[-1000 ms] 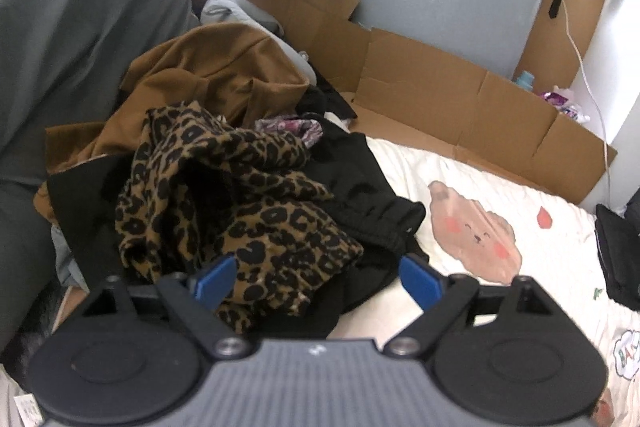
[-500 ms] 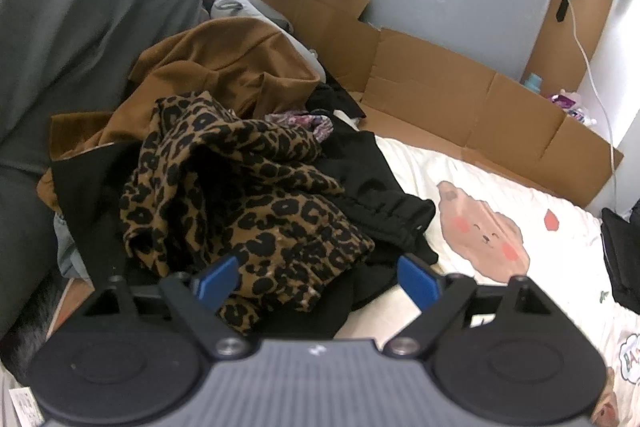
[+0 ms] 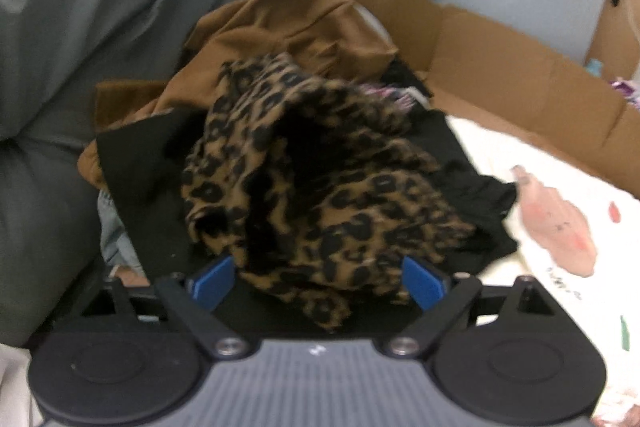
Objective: Fold clothes
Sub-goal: 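Reach the left tool into the pile and grasp the leopard-print garment, then lift the leopard-print garment with the left tool while the right tool grasps it too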
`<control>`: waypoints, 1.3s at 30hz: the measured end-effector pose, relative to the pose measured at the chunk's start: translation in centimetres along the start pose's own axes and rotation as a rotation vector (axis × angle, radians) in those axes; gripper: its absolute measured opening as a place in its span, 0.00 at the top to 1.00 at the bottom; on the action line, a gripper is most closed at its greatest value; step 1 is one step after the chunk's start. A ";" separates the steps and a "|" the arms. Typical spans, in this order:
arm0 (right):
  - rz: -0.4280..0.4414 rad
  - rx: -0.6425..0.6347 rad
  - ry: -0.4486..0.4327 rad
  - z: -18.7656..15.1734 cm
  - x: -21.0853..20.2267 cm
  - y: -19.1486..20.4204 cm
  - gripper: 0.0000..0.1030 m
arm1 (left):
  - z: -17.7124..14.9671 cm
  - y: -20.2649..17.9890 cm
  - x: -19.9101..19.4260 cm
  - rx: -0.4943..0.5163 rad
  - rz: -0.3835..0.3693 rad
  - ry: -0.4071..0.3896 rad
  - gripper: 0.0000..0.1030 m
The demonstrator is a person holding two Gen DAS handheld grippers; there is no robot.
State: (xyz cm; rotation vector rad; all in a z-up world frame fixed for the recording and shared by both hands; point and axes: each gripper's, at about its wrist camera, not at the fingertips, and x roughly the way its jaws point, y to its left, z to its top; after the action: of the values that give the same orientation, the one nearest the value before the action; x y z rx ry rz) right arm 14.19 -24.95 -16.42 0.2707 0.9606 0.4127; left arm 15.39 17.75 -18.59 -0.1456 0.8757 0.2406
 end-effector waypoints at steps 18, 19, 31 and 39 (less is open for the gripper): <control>-0.017 -0.005 0.039 -1.5 0.7 -0.4 0.15 | -0.2 3.7 6.2 -0.216 -0.021 0.024 0.81; -0.013 -0.016 0.040 -1.5 0.7 -0.2 0.15 | -0.2 3.8 6.1 -0.222 -0.032 0.022 0.85; 0.049 -0.064 0.039 -1.7 0.9 1.1 0.15 | -0.3 1.3 3.1 -0.157 -0.134 -0.026 0.96; 0.071 -0.050 0.040 -1.8 1.2 1.1 0.15 | 0.4 -2.8 2.2 -0.087 -0.283 -0.062 0.96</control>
State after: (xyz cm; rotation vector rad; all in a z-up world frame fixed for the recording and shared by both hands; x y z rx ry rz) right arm 13.03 -23.37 -17.81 0.2524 0.9802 0.5082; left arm 17.80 15.46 -20.00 -0.3389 0.7733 0.0184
